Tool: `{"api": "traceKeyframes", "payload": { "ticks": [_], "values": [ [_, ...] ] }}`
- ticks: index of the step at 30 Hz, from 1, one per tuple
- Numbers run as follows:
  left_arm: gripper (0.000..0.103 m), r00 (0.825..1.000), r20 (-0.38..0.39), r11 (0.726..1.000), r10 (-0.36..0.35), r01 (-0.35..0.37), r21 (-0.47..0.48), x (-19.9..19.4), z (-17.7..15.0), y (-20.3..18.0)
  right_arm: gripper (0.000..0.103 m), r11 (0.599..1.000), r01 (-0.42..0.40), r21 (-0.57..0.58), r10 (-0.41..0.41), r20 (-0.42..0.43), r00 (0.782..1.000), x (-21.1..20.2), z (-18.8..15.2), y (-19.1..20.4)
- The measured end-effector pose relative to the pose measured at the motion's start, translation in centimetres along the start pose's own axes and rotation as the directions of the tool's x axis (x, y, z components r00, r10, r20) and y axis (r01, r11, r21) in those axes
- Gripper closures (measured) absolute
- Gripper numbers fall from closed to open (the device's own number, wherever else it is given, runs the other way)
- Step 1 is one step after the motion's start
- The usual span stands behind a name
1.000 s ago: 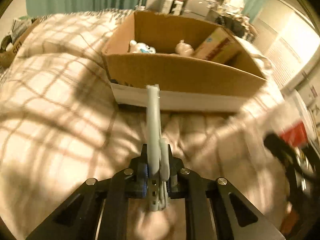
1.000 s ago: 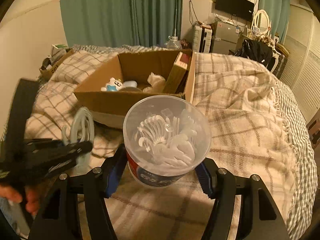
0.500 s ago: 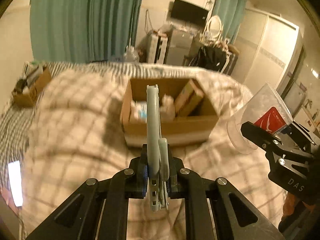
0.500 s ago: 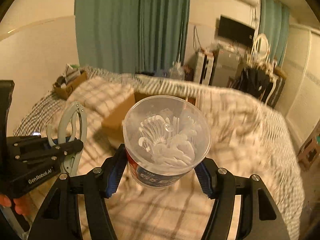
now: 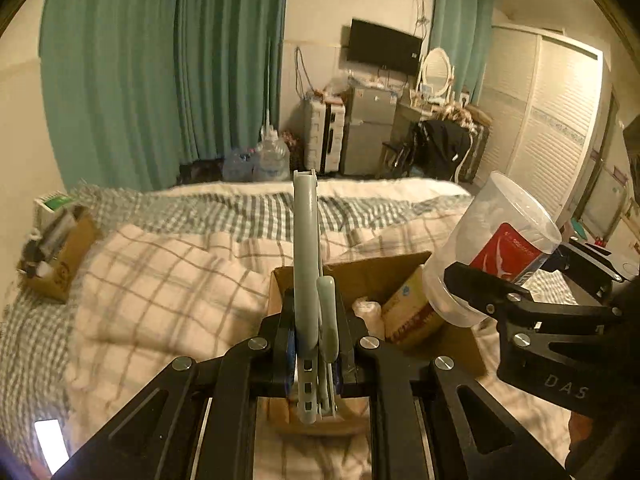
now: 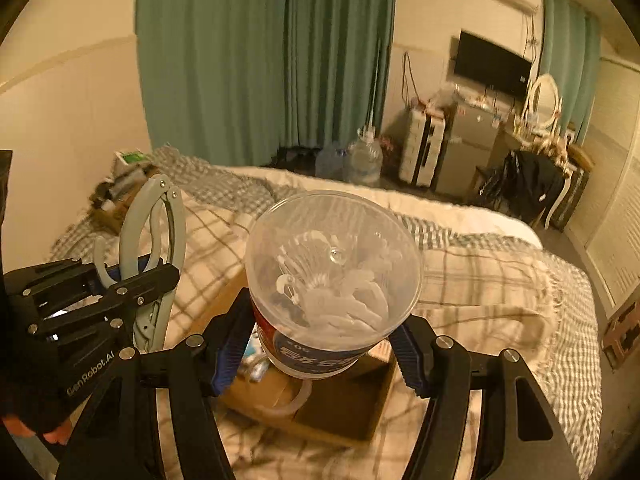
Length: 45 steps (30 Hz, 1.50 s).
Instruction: Organize objects
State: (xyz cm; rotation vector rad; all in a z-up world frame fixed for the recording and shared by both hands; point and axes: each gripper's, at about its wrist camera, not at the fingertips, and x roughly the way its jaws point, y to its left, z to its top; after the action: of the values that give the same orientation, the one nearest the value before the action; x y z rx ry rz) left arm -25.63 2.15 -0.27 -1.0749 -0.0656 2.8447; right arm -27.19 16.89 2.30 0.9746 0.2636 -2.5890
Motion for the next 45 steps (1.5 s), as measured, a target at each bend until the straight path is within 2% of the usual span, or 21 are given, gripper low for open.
{"api": "traceKeyframes", "payload": {
  "ticks": [7,10,13,15,16,17,18,20,23,25,27,30,33,37,40,45],
  "values": [
    [0.09,0.989,-0.145,0.999,-0.04,0.038,-0.012,9.5,-1.8,0.7,0.04,0.999,-0.022,0.032,0.025,-0.104,0.994,8.0,-1.3,-1.7],
    [0.09,0.983,-0.171,0.996,-0.073,0.064,-0.057,11.8,-2.2,1.5,0.039,0.999,-0.018,0.033,0.021,-0.101,0.995,9.3,-2.0,-2.0],
    [0.09,0.983,-0.171,0.997,-0.071,0.067,-0.03,12.4,-2.5,1.1,0.039,0.998,-0.029,0.055,0.034,-0.081,0.996,9.8,-2.1,-2.3],
    [0.088,0.983,-0.17,0.998,-0.067,0.067,-0.008,12.2,-2.4,0.8,0.03,0.997,-0.042,0.072,0.047,-0.066,0.997,9.5,-2.0,-2.7],
    [0.087,0.984,-0.17,0.998,-0.06,0.062,0.008,11.9,-2.4,0.5,0.02,0.996,-0.038,0.081,0.04,-0.032,0.999,8.8,-1.8,-3.0],
    [0.08,0.985,-0.166,0.998,-0.053,0.056,0.014,11.5,-2.2,0.4,0.018,0.996,-0.035,0.084,0.036,-0.011,0.999,8.3,-1.6,-2.9],
    [0.064,0.986,-0.159,0.998,-0.05,0.053,0.019,10.9,-2.0,0.3,0.018,0.996,-0.034,0.088,0.033,0.009,0.999,7.4,-1.4,-3.1],
    [0.039,0.989,-0.145,0.999,-0.039,0.044,0.031,9.6,-1.5,0.0,0.017,0.995,-0.022,0.1,0.019,0.029,0.999,6.1,-0.7,-3.2],
    [0.036,0.996,-0.086,0.997,-0.019,0.025,0.069,6.3,-0.6,-0.5,0.017,0.995,0.008,0.104,-0.015,0.07,0.997,2.8,-0.1,-3.4],
    [0.028,0.999,-0.044,0.996,-0.004,0.008,0.086,3.5,0.1,-0.7,0.014,0.993,0.036,0.11,-0.046,0.093,0.995,0.4,0.4,-3.4],
    [0.014,1.0,-0.002,0.997,0.003,-0.003,0.083,1.1,0.7,-0.6,0.012,0.991,0.058,0.123,-0.072,0.114,0.991,-2.0,0.8,-3.5],
    [0.003,0.997,0.079,0.998,0.015,-0.02,0.066,-3.3,2.0,-0.5,0.008,0.988,0.083,0.129,-0.103,0.153,0.983,-6.0,1.2,-3.3],
    [0.0,0.99,0.141,0.998,0.014,-0.022,0.051,-6.9,3.0,-0.4,0.0,0.984,0.135,0.119,-0.157,0.206,0.966,-10.4,1.4,-2.5],
    [0.0,0.975,0.223,0.999,0.004,-0.016,0.052,-12.0,3.0,-0.5,0.0,0.977,0.179,0.116,-0.205,0.284,0.936,-15.7,0.8,-2.2],
    [0.0,0.967,0.255,0.999,-0.012,-0.001,0.05,-14.8,2.2,-0.6,0.0,0.969,0.208,0.132,-0.241,0.332,0.912,-19.0,-0.3,-1.8],
    [0.0,0.952,0.306,0.999,-0.024,0.015,0.032,-17.8,0.0,-0.8,0.0,0.967,0.222,0.128,-0.254,0.378,0.89,-22.4,-2.9,-0.8]
  ]
}}
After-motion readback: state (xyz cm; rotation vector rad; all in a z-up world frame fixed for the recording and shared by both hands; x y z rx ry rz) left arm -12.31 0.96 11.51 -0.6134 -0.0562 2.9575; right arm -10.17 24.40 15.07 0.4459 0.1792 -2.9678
